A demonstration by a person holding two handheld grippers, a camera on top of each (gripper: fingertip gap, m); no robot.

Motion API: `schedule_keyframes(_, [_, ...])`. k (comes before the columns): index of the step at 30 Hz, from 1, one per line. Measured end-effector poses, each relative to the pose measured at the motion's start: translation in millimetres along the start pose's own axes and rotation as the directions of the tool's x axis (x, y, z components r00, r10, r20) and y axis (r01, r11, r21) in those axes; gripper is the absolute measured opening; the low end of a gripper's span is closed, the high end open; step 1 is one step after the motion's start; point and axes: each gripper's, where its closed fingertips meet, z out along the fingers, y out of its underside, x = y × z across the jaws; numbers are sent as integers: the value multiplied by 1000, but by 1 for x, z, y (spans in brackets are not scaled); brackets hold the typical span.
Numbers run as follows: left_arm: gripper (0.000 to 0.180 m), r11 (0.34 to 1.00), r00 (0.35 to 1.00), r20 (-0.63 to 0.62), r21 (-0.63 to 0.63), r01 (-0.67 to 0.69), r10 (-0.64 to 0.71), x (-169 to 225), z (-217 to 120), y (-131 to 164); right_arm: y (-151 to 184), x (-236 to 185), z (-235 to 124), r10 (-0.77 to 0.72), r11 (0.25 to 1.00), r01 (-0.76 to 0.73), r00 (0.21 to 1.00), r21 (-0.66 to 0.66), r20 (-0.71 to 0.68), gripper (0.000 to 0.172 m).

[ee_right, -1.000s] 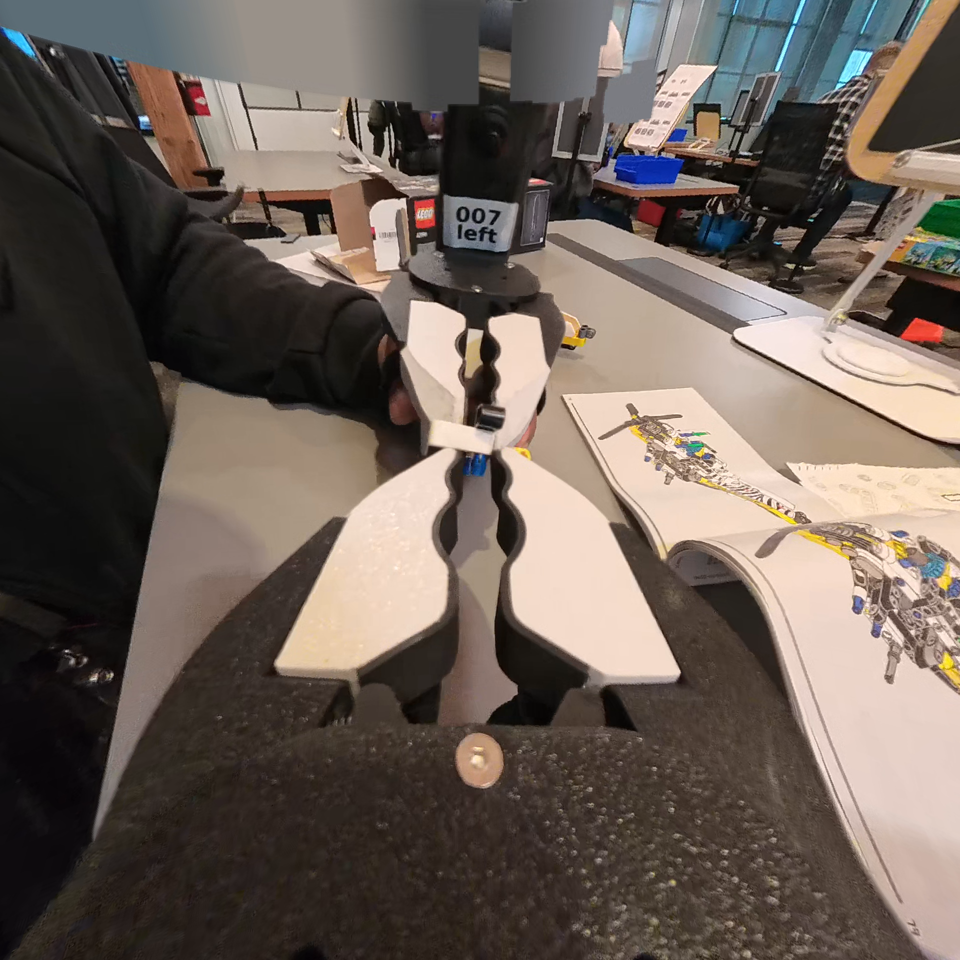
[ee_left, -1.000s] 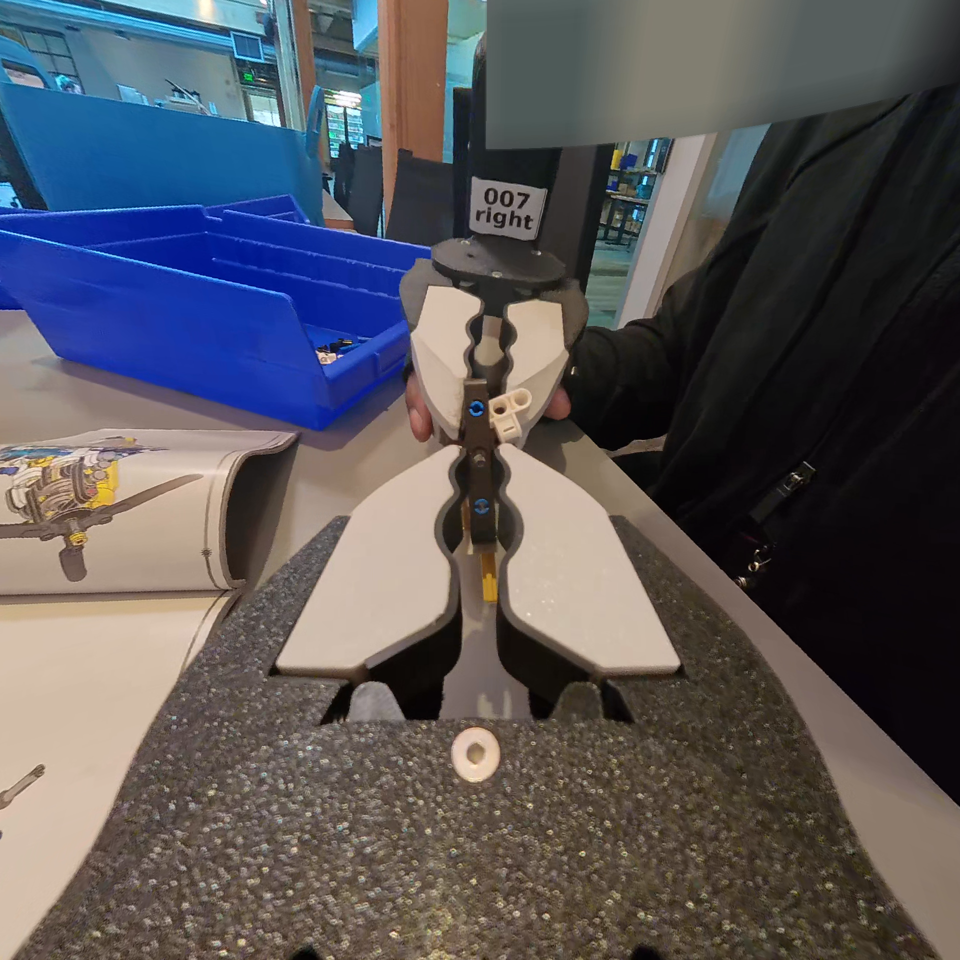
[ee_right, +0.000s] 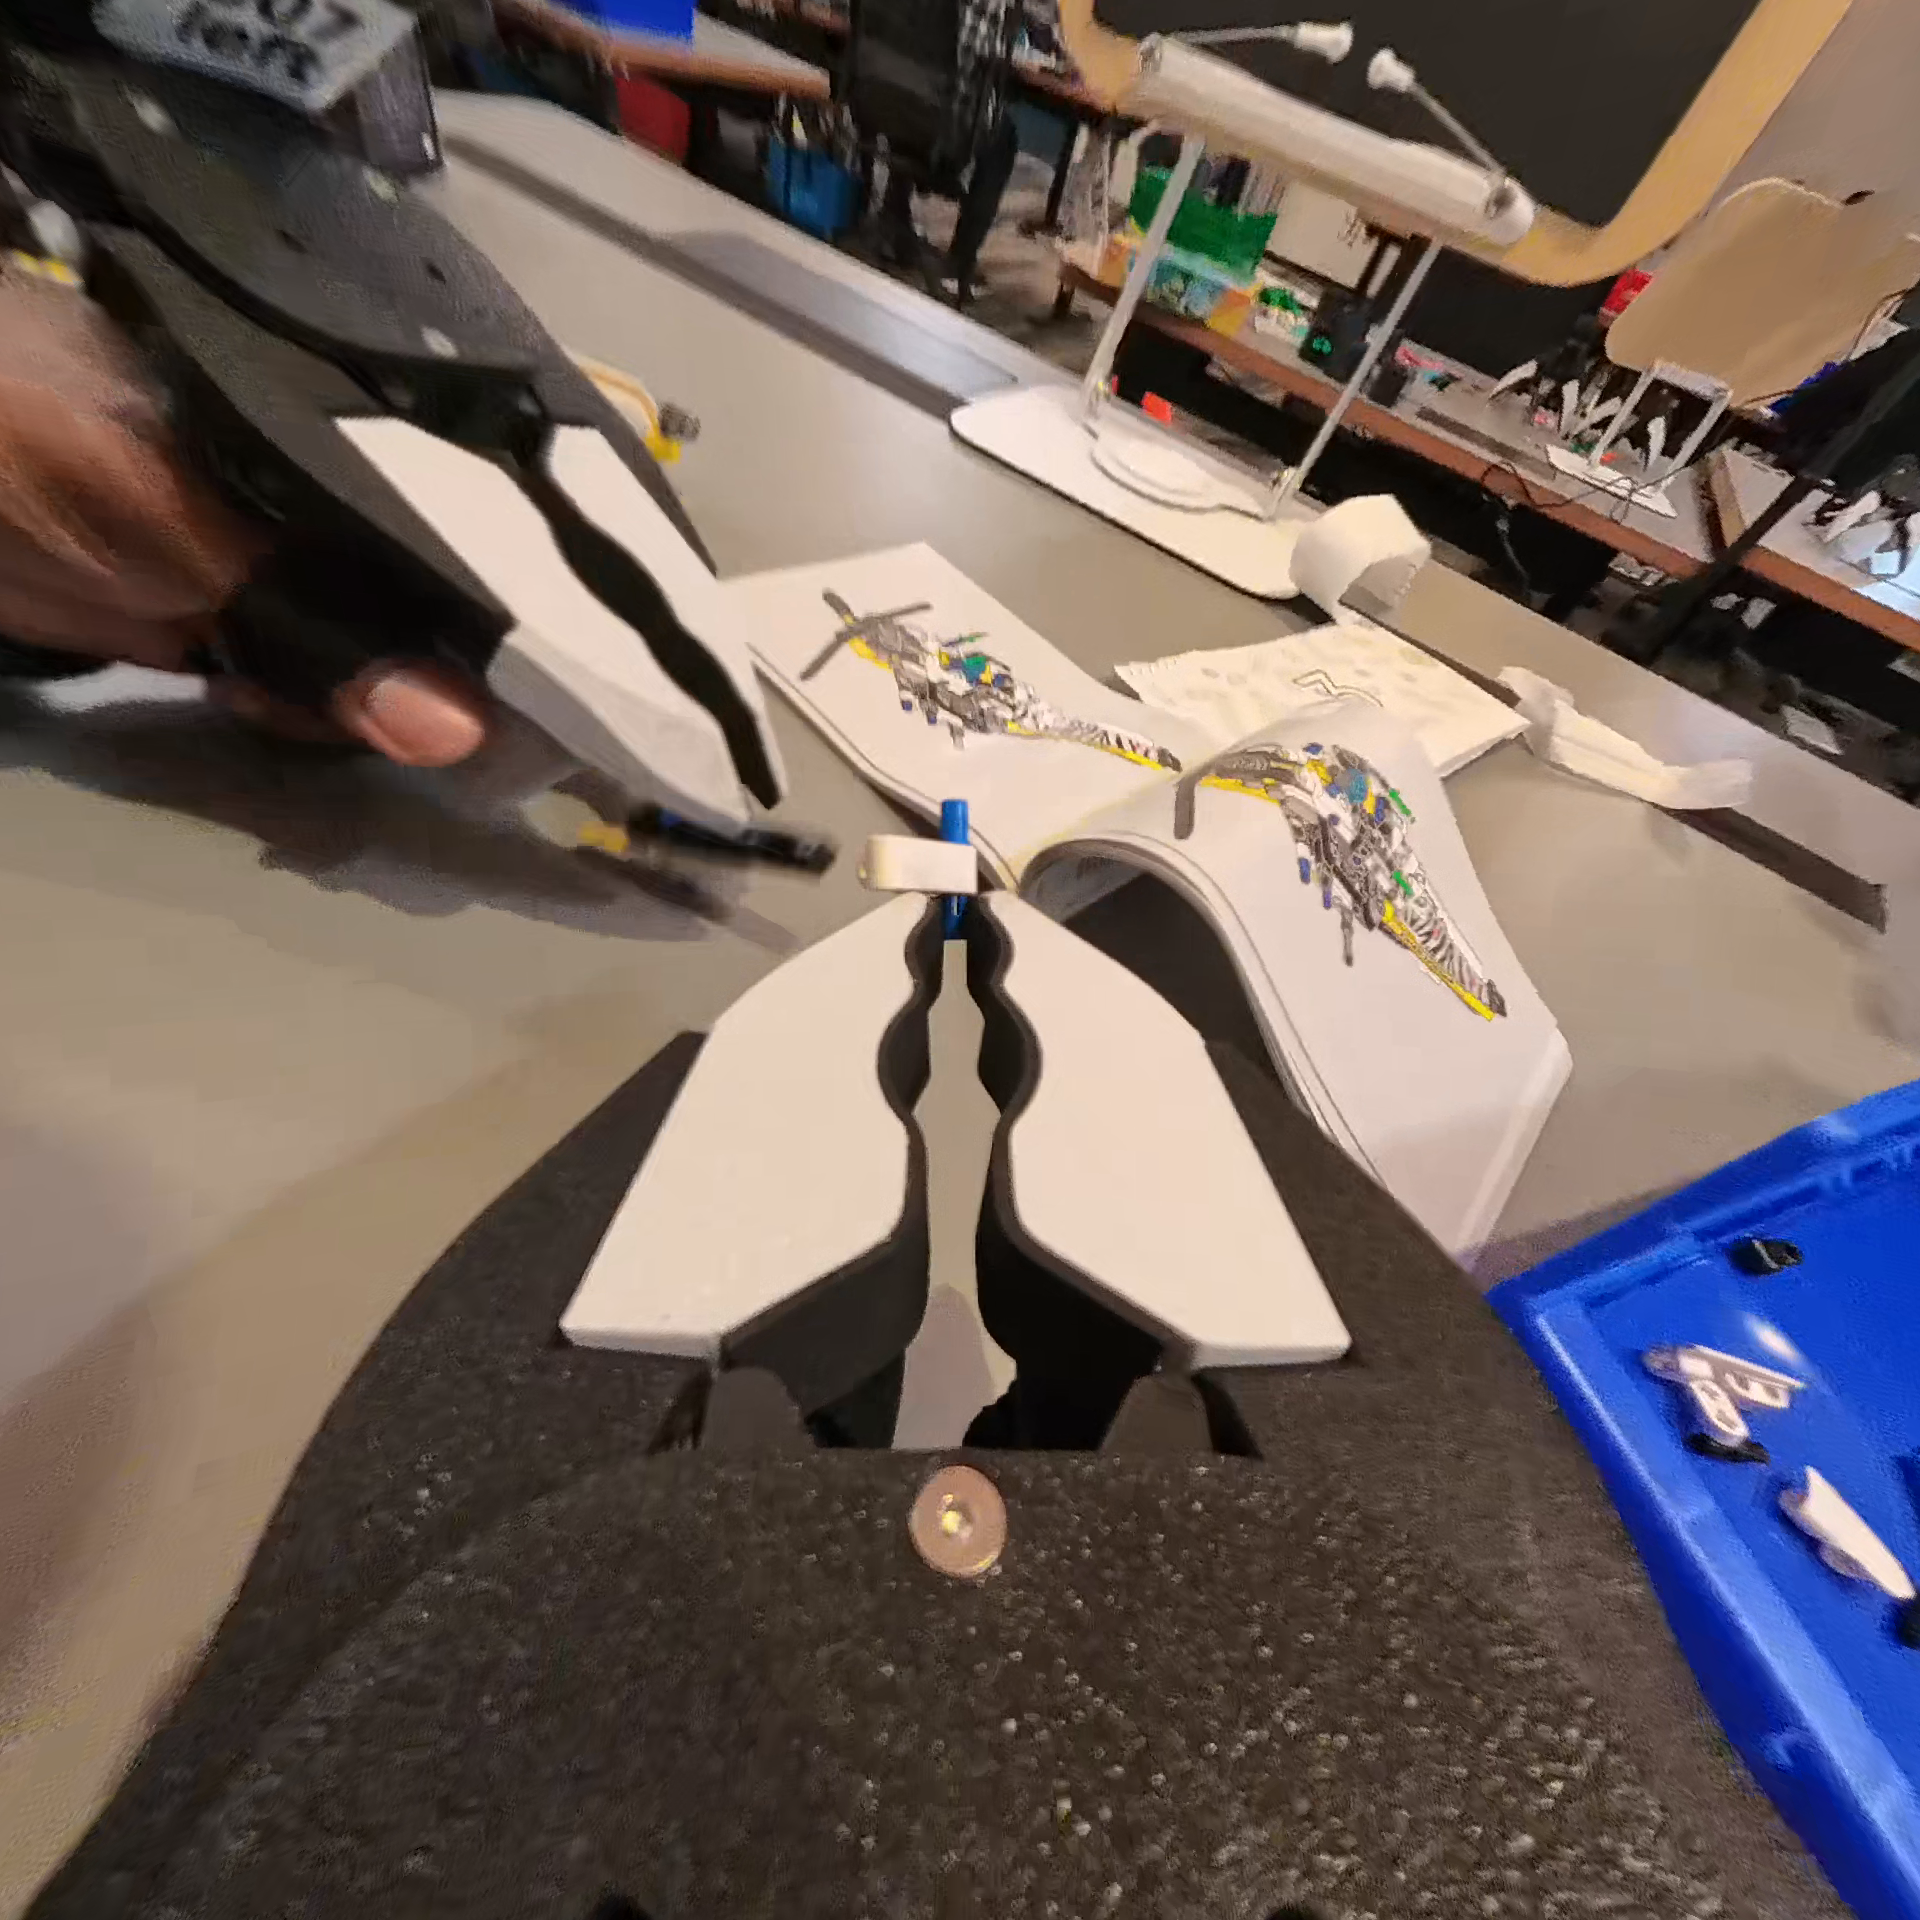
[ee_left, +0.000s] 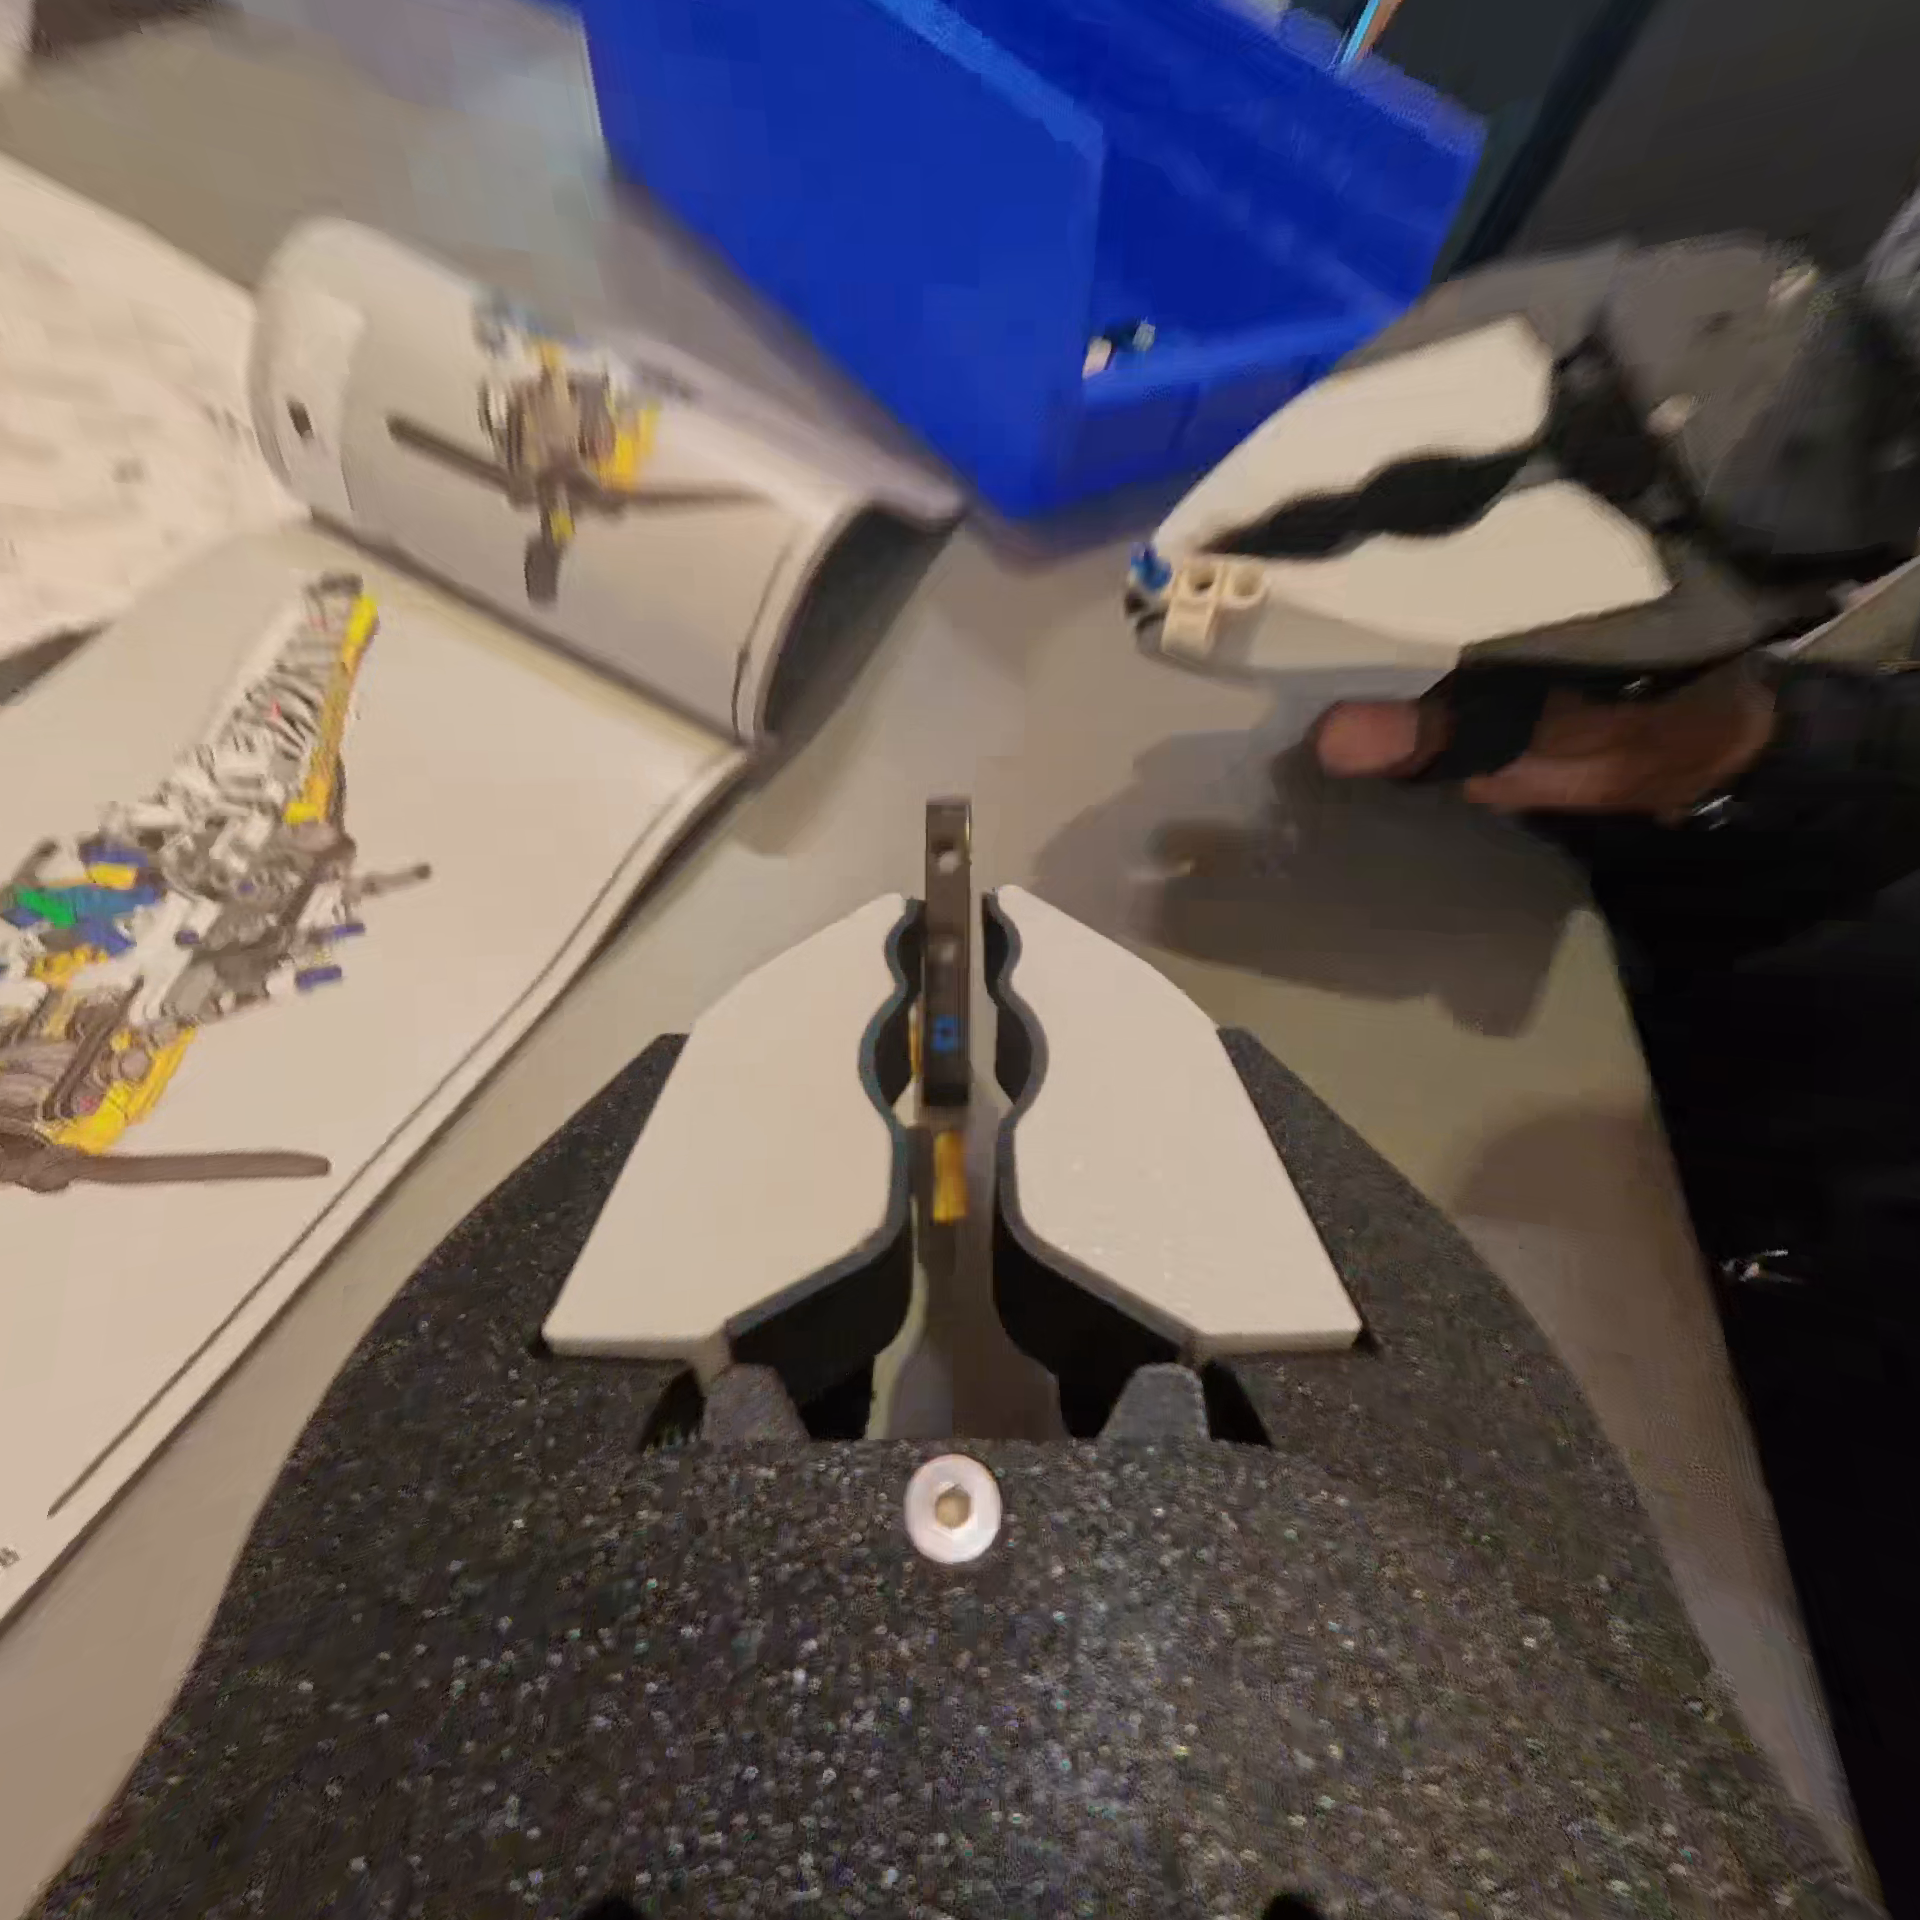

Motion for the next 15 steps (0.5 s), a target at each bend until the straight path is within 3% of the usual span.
schedule_keyframes(4, [28,993,999,15,-110,-31,32,3,6,12,5,1,3,-113,992,110,993,-55,-47,4])
schedule_keyframes(6, [39,995,998,49,-98,-24,29,0,4,7,7,0,3,-161,985,157,985,-70,-59,4])
schedule_keyframes(10, [38,998,998,-36,49,-49,50,21,0,-28,3,-10,5,-227,973,226,974,-50,-23,4])
schedule_keyframes(15, [21,998,981,-186,29,-57,61,41,4,-33,-4,-24,4,-356,934,357,934,-5,7,4])
